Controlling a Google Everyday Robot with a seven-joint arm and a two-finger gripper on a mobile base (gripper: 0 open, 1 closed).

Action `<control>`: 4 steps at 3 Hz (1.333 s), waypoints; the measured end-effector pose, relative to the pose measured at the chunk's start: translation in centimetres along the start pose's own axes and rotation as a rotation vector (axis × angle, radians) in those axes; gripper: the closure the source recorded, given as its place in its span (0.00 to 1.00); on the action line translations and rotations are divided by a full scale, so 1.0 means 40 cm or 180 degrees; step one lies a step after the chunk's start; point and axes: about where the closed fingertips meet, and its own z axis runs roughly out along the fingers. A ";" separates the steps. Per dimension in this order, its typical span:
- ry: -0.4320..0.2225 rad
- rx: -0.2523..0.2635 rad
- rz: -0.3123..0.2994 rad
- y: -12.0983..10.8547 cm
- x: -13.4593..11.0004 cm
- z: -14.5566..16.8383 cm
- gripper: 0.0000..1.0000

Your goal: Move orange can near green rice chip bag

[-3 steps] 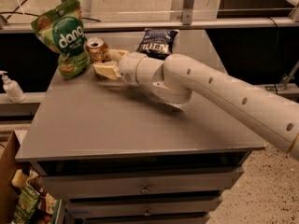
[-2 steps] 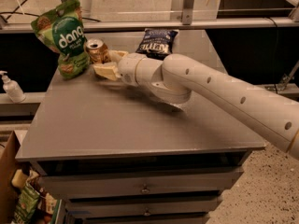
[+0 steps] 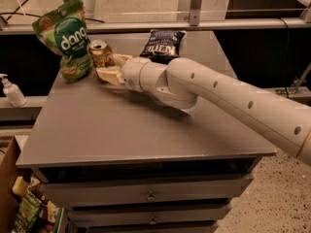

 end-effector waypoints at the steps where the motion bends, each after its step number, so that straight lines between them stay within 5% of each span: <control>1: -0.0017 -0.0029 0.0038 0.010 0.002 0.008 0.15; 2: -0.0038 -0.0050 0.0082 0.016 0.002 0.012 0.00; 4: -0.0068 -0.0026 0.0143 0.007 0.010 -0.011 0.00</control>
Offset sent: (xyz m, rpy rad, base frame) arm -0.0028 0.0051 -0.0041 0.0384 0.0309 0.0120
